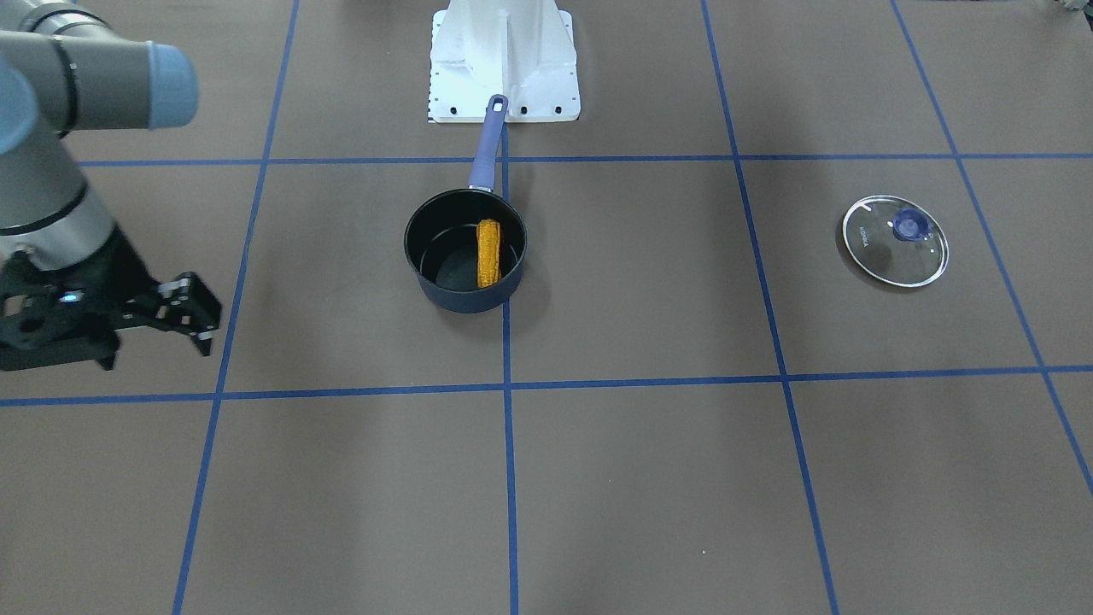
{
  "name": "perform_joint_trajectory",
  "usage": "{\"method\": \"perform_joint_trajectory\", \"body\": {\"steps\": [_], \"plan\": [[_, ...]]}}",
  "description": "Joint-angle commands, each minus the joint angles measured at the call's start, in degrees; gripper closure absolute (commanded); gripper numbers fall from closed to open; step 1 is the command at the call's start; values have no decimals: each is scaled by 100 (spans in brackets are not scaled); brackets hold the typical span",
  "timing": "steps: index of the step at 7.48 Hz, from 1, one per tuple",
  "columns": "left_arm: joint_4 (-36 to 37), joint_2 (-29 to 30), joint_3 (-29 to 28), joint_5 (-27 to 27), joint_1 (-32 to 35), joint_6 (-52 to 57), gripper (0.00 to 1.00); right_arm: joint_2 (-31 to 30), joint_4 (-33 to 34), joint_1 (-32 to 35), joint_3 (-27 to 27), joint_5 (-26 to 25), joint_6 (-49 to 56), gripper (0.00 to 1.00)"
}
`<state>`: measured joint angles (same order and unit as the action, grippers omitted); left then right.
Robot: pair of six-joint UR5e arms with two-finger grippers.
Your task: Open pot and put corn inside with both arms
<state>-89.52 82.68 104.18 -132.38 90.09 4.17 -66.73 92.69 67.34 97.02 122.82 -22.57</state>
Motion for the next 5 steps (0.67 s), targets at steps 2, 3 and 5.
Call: {"method": "perform_joint_trajectory", "body": {"steps": [2, 3, 5], "plan": [[-145, -120, -56, -7, 9, -4, 2, -1346, -31, 1146, 71, 691, 1646, 0], [-136, -138, -12, -24, 18, -4, 2, -1908, -31, 1463, 263, 691, 1981, 0], [-119, -269, -30, 28, 0, 48, 2, -2561, -40, 1966, 450, 639, 2037, 0]]}}
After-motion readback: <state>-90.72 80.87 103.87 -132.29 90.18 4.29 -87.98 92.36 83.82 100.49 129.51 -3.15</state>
